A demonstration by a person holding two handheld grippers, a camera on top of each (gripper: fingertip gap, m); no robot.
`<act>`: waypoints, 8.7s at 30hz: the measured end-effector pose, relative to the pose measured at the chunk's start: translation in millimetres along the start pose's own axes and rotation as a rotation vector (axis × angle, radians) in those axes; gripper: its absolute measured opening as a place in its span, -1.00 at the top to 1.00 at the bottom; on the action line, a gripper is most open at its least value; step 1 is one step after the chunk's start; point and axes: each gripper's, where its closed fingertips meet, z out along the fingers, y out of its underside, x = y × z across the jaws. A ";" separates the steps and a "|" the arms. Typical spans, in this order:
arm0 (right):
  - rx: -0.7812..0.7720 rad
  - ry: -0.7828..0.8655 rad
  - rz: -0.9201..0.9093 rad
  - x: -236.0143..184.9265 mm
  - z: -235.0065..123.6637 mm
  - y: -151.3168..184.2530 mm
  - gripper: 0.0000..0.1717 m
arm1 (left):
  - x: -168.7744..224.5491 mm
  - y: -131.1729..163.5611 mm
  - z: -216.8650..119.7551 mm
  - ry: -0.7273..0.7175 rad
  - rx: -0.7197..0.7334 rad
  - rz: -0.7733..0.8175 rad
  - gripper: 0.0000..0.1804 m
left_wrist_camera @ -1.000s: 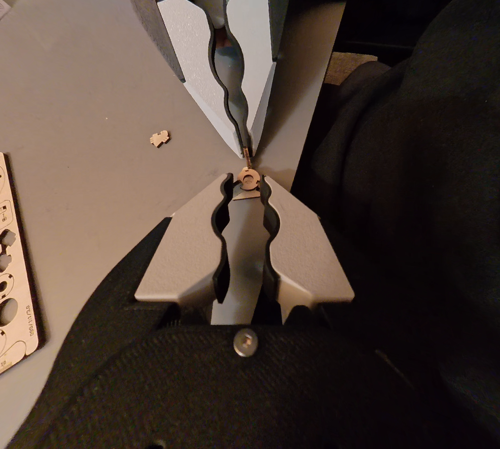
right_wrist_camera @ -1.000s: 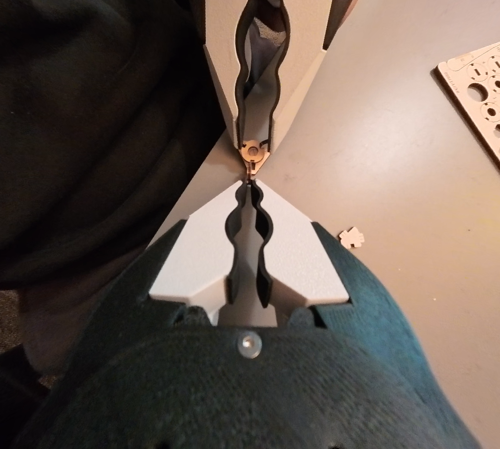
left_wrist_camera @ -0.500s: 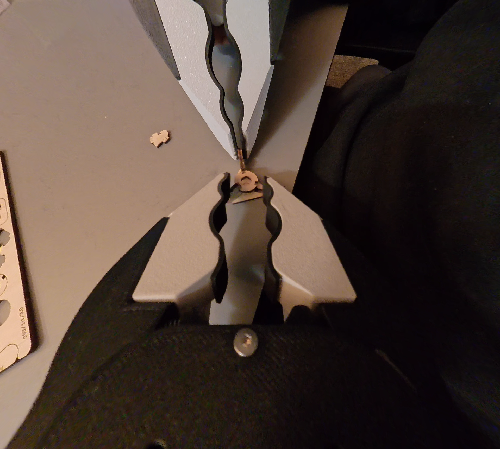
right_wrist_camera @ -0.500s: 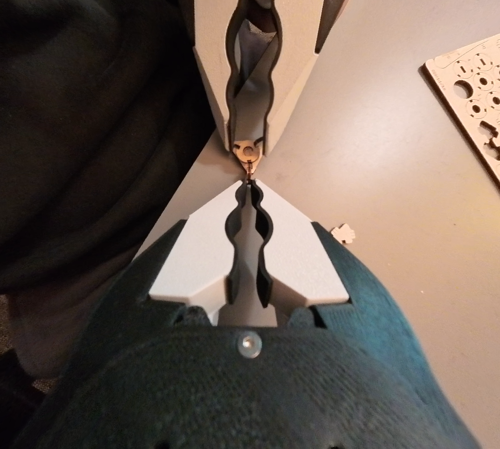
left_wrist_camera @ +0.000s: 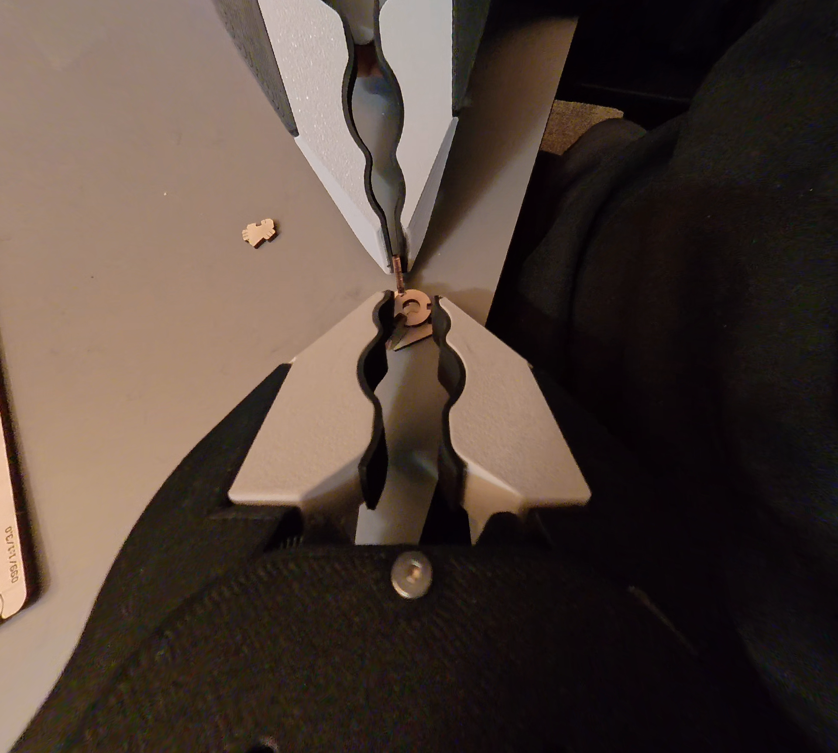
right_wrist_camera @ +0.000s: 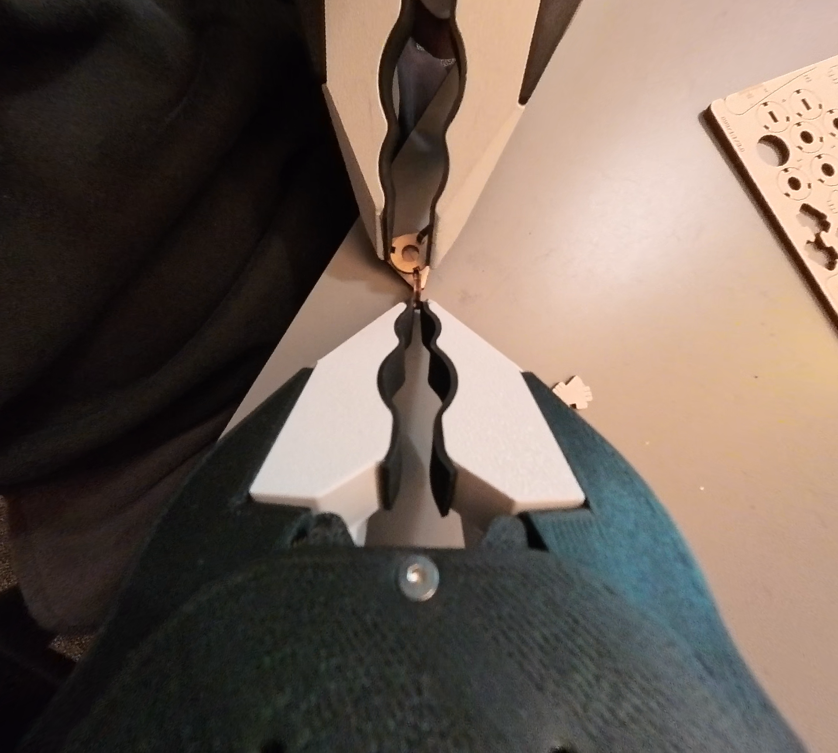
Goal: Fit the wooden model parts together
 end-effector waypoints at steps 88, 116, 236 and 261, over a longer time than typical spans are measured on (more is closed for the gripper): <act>-0.003 0.041 0.017 4.6 -12.6 5.2 0.99 | -24.7 11.7 -4.4 -0.086 -0.047 -0.126 0.82; -0.285 -0.157 0.150 0.8 -1.5 2.4 0.99 | -7.1 6.7 2.2 -0.009 -0.038 -0.142 0.67; -0.541 -0.120 0.022 3.4 1.8 -8.0 1.00 | -22.1 9.3 -12.0 -0.019 0.046 -0.402 0.95; -0.628 -0.094 0.062 3.5 -0.3 -4.9 0.99 | -23.9 8.2 -12.7 -0.021 0.067 -0.399 1.00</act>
